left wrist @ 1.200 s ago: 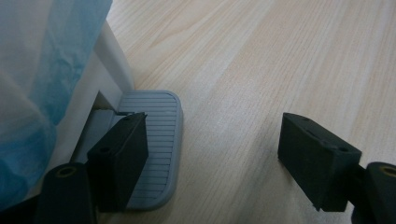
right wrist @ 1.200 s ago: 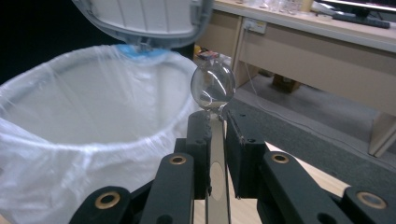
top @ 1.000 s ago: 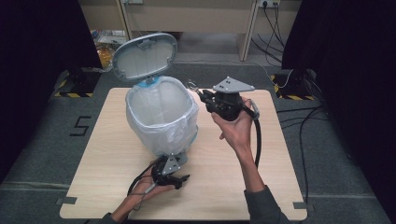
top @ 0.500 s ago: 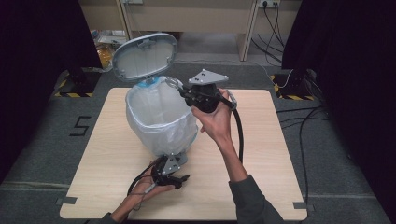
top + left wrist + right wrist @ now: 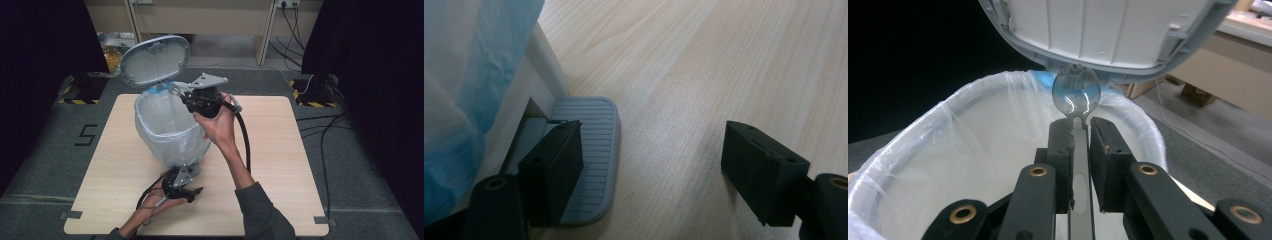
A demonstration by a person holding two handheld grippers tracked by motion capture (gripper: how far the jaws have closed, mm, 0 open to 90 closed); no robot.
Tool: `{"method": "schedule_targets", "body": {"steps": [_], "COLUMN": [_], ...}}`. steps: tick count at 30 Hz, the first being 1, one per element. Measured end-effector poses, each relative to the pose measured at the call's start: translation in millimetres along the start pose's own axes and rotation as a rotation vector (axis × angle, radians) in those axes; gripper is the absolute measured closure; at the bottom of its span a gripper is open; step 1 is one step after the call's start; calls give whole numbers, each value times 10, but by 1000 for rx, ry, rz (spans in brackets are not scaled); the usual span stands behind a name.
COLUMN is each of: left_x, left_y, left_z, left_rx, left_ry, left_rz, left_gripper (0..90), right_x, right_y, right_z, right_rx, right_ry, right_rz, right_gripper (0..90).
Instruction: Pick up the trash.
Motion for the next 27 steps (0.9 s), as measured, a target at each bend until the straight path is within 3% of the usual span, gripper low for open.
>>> {"method": "schedule_targets", "body": {"steps": [13,27], "left_x": [0,1], "left_y": [0,-1], "left_z": [-1,-1], "left_rx": [-1,-2], "left_ry": [0,1], "left_rz": [0,-1], "left_gripper": [243,245], "right_x": [-204,-296], "right_y": [-116,-164], "right_z": [-22,-71], "right_rx": [9,0], "right_ry": [-30,-53], "right_rz": [27,46], "right_gripper": [798,802]}}
Point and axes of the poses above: each handheld gripper's, and its own axes: x roughly backward along the jaws, z roughly out of its top, y roughly to its right, the point moved 7 cm from there along -x, roughly forward along the jaws, and after that the axes turned 7 degrees about -z, right-handed, at the moved point
